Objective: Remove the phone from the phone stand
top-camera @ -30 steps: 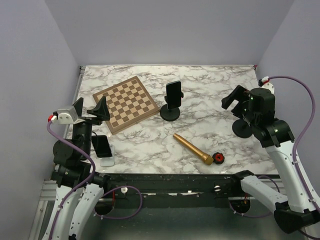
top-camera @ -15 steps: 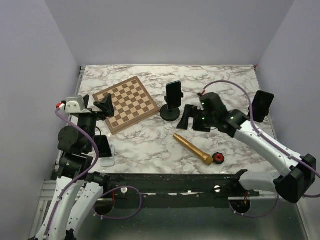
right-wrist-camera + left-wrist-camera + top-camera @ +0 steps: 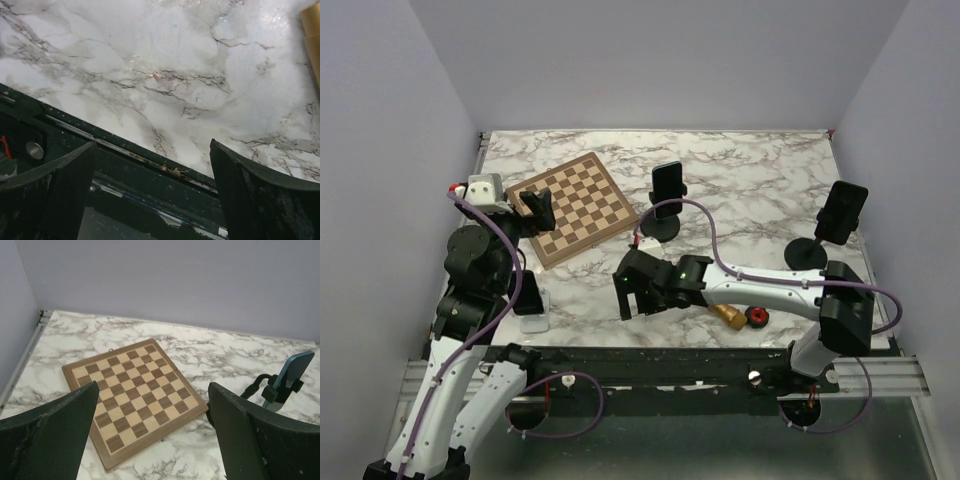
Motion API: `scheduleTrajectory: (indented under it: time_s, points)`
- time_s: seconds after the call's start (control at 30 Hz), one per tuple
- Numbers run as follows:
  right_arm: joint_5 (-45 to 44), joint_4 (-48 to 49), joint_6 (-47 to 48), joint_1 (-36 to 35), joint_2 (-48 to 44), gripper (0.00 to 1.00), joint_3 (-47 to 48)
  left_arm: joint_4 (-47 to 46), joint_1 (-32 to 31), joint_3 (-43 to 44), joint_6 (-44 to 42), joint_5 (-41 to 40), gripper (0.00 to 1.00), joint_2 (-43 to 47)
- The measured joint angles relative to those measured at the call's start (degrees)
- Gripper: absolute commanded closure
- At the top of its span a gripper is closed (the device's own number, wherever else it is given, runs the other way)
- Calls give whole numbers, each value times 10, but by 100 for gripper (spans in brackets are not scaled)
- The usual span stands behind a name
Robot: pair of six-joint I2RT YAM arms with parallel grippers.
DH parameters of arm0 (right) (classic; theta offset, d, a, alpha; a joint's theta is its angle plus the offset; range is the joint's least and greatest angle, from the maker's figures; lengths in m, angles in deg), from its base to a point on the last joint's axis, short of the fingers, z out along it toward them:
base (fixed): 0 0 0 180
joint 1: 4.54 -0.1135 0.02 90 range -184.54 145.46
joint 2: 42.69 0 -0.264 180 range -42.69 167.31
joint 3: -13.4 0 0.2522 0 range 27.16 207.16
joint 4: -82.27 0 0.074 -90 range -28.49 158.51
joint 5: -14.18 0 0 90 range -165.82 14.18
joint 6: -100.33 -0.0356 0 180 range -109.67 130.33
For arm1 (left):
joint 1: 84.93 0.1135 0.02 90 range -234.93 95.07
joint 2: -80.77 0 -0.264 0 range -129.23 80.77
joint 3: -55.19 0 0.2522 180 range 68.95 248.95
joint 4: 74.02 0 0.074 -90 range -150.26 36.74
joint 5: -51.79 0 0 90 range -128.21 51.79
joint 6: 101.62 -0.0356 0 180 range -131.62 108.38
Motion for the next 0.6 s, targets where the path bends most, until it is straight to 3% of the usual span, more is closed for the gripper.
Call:
scheduleTrajectory:
  time_s: [0.13,0.4,0.6]
  points:
    - [-13,15,1,-2,-22,0,-28,101,0,25,42,-10,1,0]
    - [-12,117,25,-2,-168,0,-138,310,0,28,115,-32,2,66]
    - [-13,145,39,-2,-174,0,-141,447,0,49,181,-74,2,58]
